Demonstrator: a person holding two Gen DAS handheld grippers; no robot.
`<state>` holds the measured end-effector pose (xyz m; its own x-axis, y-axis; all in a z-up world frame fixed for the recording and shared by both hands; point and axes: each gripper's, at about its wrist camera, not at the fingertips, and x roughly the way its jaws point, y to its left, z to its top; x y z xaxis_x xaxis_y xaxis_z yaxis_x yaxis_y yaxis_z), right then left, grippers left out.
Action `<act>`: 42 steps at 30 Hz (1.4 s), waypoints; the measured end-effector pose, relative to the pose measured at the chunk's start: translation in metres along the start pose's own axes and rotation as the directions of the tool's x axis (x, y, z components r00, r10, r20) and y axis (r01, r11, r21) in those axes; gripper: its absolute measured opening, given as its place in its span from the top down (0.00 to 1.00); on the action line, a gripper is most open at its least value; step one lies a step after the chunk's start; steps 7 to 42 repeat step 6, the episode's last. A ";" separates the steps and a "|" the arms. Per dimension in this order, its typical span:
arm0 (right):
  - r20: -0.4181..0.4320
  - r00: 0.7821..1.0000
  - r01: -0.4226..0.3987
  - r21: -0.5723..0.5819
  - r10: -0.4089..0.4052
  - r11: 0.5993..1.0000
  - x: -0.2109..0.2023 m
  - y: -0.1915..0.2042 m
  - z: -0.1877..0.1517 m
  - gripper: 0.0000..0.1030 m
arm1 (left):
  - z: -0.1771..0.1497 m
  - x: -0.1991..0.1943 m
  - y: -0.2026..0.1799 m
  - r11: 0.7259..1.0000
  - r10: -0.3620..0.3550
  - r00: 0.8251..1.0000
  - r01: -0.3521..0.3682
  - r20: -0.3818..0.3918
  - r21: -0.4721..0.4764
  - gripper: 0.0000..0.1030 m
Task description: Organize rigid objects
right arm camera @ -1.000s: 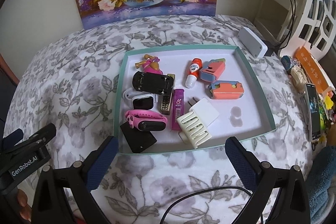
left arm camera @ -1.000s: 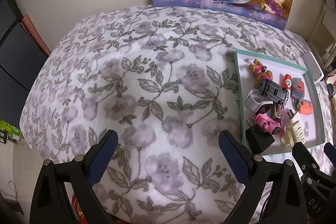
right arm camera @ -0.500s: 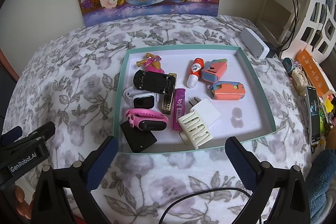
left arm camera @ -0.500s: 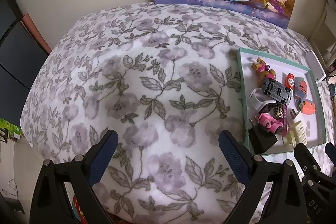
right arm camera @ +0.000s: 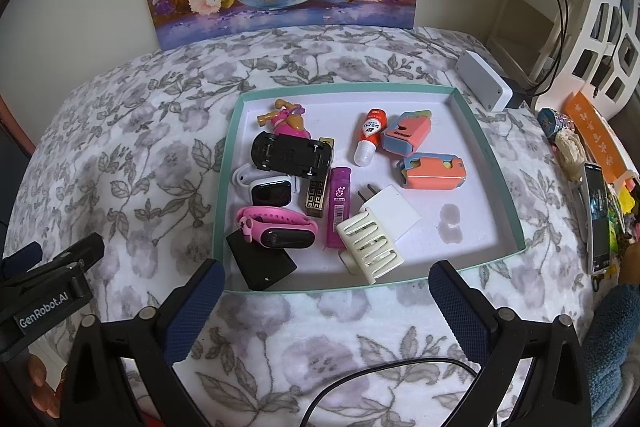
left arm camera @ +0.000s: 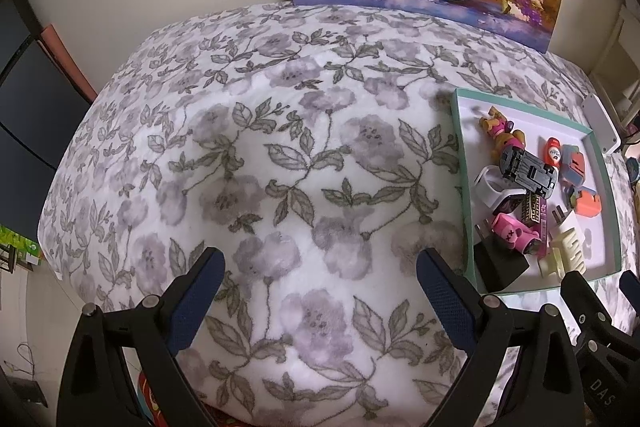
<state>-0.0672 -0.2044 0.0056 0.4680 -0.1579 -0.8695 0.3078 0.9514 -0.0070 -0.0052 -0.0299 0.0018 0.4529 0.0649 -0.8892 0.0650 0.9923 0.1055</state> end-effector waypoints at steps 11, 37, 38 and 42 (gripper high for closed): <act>0.000 1.000 0.000 0.001 0.000 1.000 0.000 0.000 0.000 0.00 | 0.000 -0.002 0.000 1.000 -0.006 1.000 0.006 0.004 0.009 0.06; 0.000 1.000 0.000 0.001 0.000 1.000 0.000 0.000 0.000 0.00 | 0.000 -0.002 0.000 1.000 -0.006 1.000 0.006 0.004 0.009 0.06; 0.000 1.000 0.000 0.001 0.000 1.000 0.000 0.000 0.000 0.00 | 0.000 -0.002 0.000 1.000 -0.006 1.000 0.006 0.004 0.009 0.06; 0.000 1.000 0.000 0.001 0.000 1.000 0.000 0.000 0.000 0.00 | 0.000 -0.002 0.000 1.000 -0.006 1.000 0.006 0.004 0.009 0.06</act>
